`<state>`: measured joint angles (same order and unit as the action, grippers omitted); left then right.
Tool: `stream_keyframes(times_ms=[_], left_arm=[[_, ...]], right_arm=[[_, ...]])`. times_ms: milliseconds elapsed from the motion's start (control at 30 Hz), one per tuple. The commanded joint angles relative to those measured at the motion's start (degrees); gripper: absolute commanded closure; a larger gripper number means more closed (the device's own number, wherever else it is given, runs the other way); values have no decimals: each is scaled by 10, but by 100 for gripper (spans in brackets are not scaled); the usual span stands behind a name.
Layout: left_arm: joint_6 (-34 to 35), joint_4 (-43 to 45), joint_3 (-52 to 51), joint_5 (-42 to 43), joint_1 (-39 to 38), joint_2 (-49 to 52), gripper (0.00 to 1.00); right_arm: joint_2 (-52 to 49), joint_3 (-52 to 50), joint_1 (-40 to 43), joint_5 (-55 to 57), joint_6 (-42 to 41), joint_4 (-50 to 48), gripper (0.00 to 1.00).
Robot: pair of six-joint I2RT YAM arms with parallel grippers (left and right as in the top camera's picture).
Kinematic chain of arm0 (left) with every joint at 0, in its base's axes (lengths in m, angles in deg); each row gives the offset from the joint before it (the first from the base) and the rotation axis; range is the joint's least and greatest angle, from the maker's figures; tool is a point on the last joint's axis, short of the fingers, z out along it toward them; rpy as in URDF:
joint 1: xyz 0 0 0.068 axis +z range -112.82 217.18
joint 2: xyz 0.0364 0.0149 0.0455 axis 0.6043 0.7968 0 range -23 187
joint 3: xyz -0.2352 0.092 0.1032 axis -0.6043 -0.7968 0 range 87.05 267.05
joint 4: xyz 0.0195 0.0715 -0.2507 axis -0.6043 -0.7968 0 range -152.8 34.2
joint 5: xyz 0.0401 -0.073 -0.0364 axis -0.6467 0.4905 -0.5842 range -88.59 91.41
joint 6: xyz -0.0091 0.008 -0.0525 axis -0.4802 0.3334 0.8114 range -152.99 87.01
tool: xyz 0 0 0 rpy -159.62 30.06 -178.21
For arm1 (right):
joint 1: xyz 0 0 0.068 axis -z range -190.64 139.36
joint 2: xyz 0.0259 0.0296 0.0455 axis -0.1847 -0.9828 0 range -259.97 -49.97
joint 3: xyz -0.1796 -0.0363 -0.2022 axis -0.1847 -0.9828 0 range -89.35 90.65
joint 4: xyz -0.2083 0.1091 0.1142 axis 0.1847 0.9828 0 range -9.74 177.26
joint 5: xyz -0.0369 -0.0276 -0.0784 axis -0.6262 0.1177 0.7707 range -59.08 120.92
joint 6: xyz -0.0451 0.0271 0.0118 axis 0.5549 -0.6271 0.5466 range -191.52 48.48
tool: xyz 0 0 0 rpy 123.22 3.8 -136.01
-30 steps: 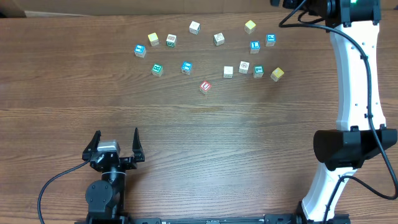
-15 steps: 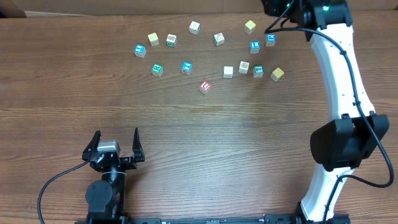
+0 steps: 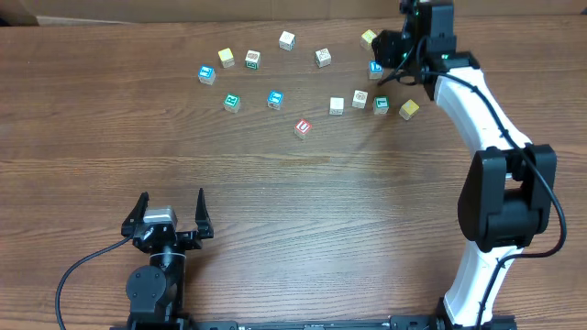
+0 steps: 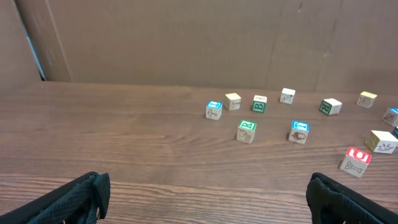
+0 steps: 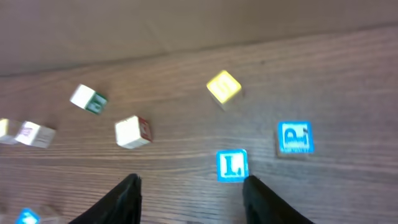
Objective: Form a horizontal line
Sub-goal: 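Lower the right gripper over the blue-lettered L block, then close the right gripper on the L block and lift it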
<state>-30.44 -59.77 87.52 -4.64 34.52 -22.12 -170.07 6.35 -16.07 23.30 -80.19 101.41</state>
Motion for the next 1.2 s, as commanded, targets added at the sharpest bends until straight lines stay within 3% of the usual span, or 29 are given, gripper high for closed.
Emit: stream_keyframes(times_ms=[0,233,467,933,1167], left_arm=[[-13,-1,-1,-1,-5,-6,0],[-13,-1,-1,-1,-5,-6,1],[-13,-1,-1,-1,-5,-6,1],[-13,-1,-1,-1,-5,-6,0],[-13,-1,-1,-1,-5,-6,1]], right_arm=[[2,-24,-12,50,9,-21,48],[-35,-26,-40,95,78,-64,36],[-71,-26,-43,134,79,-126,27],[-139,-26,-41,134,92,-155,24],[-139,-26,-40,137,92,-165,29]])
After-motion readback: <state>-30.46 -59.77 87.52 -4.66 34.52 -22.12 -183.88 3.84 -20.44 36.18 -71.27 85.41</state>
